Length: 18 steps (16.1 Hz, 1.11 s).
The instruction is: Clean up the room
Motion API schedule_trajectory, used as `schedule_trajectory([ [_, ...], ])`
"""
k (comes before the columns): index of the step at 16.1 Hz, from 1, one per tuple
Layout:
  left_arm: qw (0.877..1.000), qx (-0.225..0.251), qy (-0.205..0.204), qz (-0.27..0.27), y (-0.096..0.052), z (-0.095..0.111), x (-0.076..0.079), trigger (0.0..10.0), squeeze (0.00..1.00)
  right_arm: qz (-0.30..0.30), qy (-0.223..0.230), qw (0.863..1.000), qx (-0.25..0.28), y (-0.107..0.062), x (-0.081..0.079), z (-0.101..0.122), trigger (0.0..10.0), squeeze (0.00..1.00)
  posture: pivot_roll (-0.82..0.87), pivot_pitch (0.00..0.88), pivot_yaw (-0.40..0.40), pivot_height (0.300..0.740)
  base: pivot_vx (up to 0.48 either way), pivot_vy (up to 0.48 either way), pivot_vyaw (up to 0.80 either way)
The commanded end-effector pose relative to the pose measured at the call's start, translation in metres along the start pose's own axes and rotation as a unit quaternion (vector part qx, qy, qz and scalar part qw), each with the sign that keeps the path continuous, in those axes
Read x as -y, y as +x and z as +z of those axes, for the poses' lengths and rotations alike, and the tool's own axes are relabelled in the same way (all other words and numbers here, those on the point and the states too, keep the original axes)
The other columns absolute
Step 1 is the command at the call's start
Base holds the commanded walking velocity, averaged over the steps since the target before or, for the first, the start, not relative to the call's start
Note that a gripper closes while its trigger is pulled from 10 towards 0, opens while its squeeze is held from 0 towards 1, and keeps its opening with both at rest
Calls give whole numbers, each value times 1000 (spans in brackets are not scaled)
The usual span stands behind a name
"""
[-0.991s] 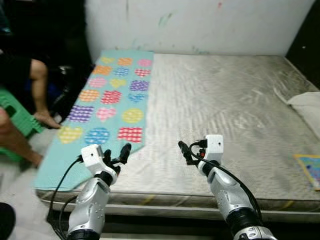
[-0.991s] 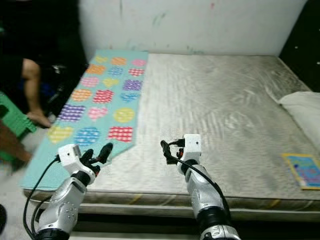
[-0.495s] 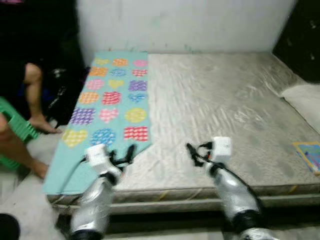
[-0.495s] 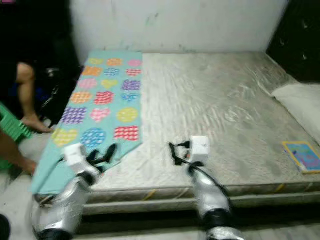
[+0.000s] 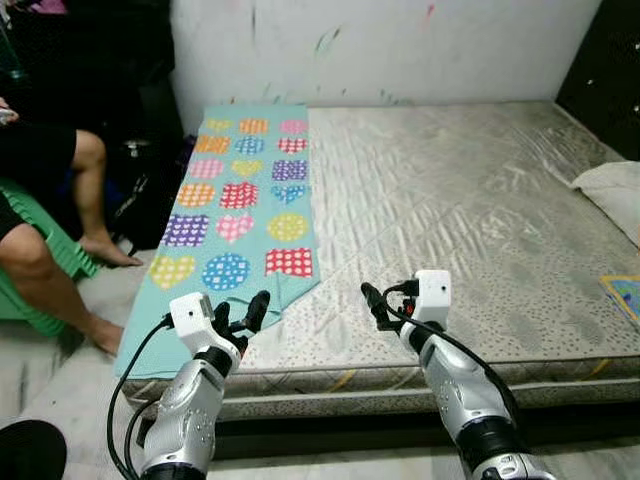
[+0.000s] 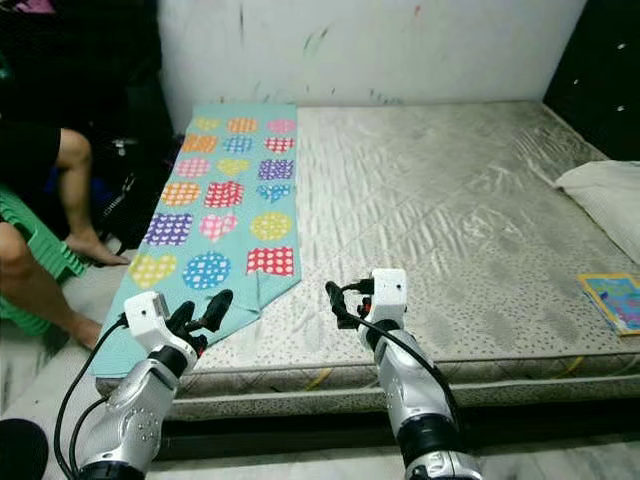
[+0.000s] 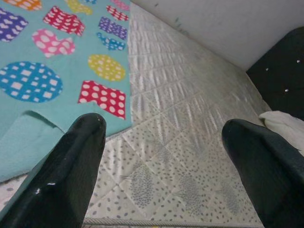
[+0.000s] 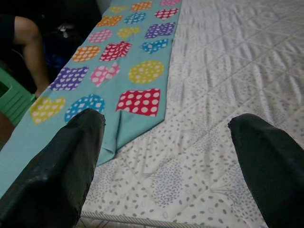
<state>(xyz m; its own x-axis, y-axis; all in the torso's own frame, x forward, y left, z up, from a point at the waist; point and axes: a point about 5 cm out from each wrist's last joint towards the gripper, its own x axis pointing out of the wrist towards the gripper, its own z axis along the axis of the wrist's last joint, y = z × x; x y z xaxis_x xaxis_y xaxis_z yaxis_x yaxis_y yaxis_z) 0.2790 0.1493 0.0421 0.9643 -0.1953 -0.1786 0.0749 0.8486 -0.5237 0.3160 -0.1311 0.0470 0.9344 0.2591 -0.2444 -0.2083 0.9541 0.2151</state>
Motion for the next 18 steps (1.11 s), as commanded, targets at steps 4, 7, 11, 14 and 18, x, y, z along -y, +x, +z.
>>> schedule_trajectory([
  [4,1000,4,4,-7,0,3,2,10000,0,-1,0,1000,6,0,1,3,10000,0,-101,0,31,740,306,0,0],
  [7,1000,4,4,-7,1,3,2,10000,0,-1,0,1000,6,0,2,3,10000,0,-101,0,30,740,355,0,0],
  [11,1000,4,4,-4,1,3,2,10000,0,-1,0,1000,5,0,2,4,10000,0,-101,0,29,740,374,0,0],
  [14,1000,-3,10,8,1,3,-1,10000,0,-1,1,1000,5,0,1,4,10000,0,-101,0,30,740,111,0,0],
  [18,1000,0,3,10,2,3,-1,10000,0,-1,1,1000,5,1,1,4,10000,0,-99,0,29,740,0,0,0],
])
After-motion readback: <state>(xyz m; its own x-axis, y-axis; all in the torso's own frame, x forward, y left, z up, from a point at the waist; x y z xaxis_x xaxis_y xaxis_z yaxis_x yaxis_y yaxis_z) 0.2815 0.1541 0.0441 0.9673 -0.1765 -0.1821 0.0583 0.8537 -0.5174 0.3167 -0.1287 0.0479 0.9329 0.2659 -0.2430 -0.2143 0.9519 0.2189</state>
